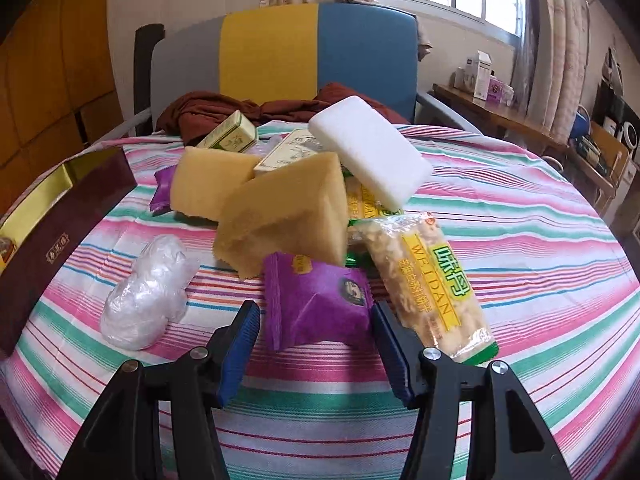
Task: Organize objects
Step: 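Move both open tools back toward the pile of items, then grasp the purple snack packet with the right tool while the left tool grasps the clear plastic bag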
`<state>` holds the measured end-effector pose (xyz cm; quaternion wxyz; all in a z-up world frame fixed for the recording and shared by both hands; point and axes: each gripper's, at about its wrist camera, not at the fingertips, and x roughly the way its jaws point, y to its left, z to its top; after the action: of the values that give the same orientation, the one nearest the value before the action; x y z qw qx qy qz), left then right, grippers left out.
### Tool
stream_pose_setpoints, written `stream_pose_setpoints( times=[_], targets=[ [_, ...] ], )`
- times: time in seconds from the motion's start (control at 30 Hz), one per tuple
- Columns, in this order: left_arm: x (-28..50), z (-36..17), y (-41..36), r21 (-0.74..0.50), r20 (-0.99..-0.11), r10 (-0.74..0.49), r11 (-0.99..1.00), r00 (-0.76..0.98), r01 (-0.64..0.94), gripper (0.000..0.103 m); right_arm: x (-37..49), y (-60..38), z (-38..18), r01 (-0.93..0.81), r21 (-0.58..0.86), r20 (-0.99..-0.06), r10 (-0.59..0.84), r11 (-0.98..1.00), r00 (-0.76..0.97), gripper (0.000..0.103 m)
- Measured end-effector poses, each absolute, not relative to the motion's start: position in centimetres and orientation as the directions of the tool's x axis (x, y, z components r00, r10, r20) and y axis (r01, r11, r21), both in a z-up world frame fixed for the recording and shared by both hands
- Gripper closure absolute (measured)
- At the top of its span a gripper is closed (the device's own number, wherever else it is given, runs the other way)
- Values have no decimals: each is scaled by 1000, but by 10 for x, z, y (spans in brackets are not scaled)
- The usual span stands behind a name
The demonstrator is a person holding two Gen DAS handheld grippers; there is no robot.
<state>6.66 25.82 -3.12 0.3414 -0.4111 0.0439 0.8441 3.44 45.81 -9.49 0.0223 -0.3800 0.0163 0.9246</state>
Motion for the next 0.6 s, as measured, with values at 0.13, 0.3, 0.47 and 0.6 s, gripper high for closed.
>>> stream_pose_setpoints(
  times=[0.13,0.3,0.47,0.6],
  targets=[
    [55,-40,275,-173,-740,512,-772,-436,-612,0,38,460,-86,-27,67,-686,-26,-997,-727,43],
    [40,-50,292,-185,-748,509,-776,-426,-603,0,26,459,-88,-30,74,-703,-31,-997,-711,43],
    [32,-58,304,-157,-740,498,-782,-453,-604,0,21,465,-97,-48,120,-719,-53,-992,-693,60],
    [23,-65,310,-139,-729,494,-785,-475,-604,1,29,472,-99,-64,177,-699,-80,-982,-711,61]
  ],
)
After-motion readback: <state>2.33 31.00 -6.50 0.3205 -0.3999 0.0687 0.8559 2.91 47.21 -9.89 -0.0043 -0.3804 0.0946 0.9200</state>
